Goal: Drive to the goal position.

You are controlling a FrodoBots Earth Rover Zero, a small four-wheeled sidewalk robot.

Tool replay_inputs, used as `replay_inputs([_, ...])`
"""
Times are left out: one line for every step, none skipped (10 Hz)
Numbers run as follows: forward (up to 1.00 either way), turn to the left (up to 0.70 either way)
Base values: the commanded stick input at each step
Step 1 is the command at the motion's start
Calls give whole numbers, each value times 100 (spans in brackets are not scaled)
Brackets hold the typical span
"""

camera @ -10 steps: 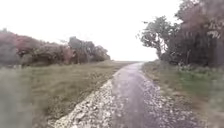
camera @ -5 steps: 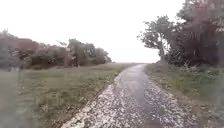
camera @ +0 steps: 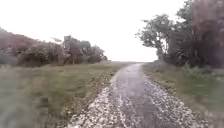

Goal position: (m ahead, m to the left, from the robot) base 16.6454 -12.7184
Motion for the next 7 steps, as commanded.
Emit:
replay_inputs([100,-33])
replay_inputs([100,-34])
replay_inputs([100,-26])
replay_inputs([100,-11])
replay_inputs([100,-3])
replay_inputs([100,-16])
replay_inputs([100,-40])
